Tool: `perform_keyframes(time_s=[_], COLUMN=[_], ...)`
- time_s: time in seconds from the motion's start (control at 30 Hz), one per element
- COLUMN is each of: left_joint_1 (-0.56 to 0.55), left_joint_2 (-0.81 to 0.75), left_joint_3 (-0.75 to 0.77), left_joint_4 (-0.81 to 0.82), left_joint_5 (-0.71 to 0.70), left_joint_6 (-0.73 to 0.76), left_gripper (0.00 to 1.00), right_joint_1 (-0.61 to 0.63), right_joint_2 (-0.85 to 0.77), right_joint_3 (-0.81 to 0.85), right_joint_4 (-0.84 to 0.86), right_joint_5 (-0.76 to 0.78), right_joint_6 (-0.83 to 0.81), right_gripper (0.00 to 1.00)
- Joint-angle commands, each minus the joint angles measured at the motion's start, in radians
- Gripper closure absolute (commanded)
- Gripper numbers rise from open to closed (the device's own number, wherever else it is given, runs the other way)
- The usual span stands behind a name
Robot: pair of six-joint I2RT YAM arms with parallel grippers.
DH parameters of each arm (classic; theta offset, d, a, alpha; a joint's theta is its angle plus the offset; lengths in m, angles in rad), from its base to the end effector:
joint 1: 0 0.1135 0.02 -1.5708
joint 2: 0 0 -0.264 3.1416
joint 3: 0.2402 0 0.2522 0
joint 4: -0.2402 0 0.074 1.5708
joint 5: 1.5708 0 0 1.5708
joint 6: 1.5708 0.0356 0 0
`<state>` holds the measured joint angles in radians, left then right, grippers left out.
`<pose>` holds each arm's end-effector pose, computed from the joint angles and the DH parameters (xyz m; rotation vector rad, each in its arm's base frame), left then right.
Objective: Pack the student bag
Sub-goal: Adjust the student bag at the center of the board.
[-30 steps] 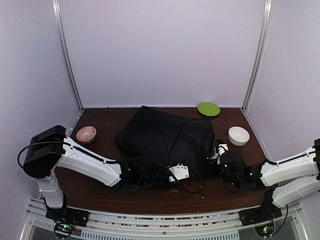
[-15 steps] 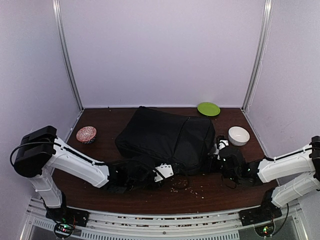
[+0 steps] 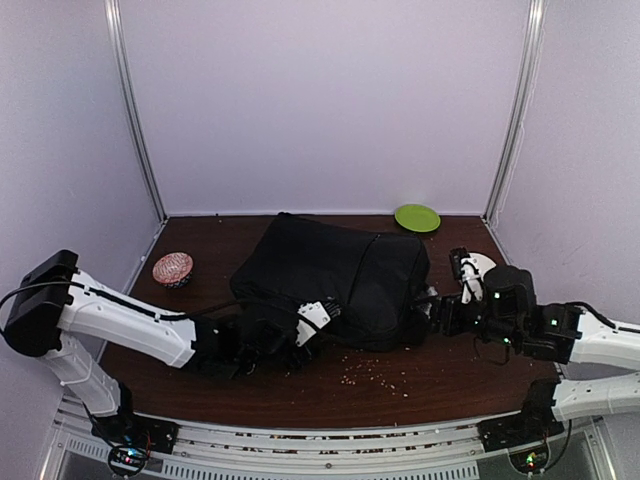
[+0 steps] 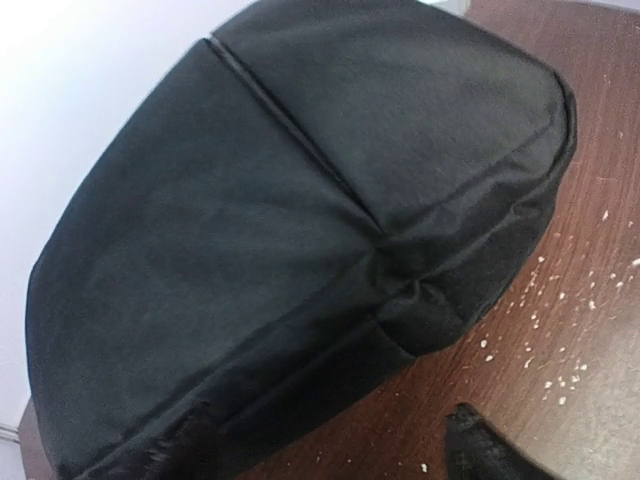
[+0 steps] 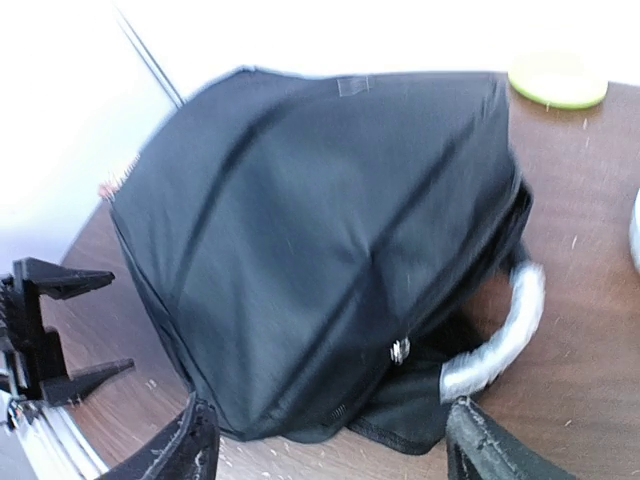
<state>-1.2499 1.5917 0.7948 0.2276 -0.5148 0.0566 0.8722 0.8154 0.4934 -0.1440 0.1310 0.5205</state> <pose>0.1201 -0.3058 0.1876 1.0080 1.8013 -0.1834 0.1245 0.1410 0.2360 -0.2854 2.0946 0.7288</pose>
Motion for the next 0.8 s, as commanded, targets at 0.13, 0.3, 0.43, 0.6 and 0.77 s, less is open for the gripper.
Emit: perform_keyframes(time_s=[0.13,0.3,0.43,0.6,0.77], left_joint_1=[0.117,0.354,0.436,0.533,0.662], left_joint_2=[-0.17,-0.183,-0.082,0.061,0.159], left_joint_3=[-0.051,-0.138,-0.07,0.006,0.08], left_joint_4=[-0.092,0.038,0.039,0.056,0.155], left_joint_5=[0.099,0.408,0.523,0.622,0.763], left_joint_6=[-0.438,-0.767,-0.829,-0.887,-0.924], left_gripper=[0.03,0.02,0.02,0.03,0.16], right_joint_1=[-0.208,-0.345,-0.377,-0.368,-0.285], right_joint_2=[0.185,0.455,0.664,0.675,0.625], right_joint_3=[0.287,0.455,0.589,0.486,0.363], right_joint_4=[-0.051,0.07,0.027,0.096,0.166], right_joint_5=[-0.03,-0.069,-0.16,-0.219,-0.25], right_joint_6=[-0.009,0.031,0.028,0.093,0.177], right_gripper=[0.22,0.22,0.23,0.36,0.62])
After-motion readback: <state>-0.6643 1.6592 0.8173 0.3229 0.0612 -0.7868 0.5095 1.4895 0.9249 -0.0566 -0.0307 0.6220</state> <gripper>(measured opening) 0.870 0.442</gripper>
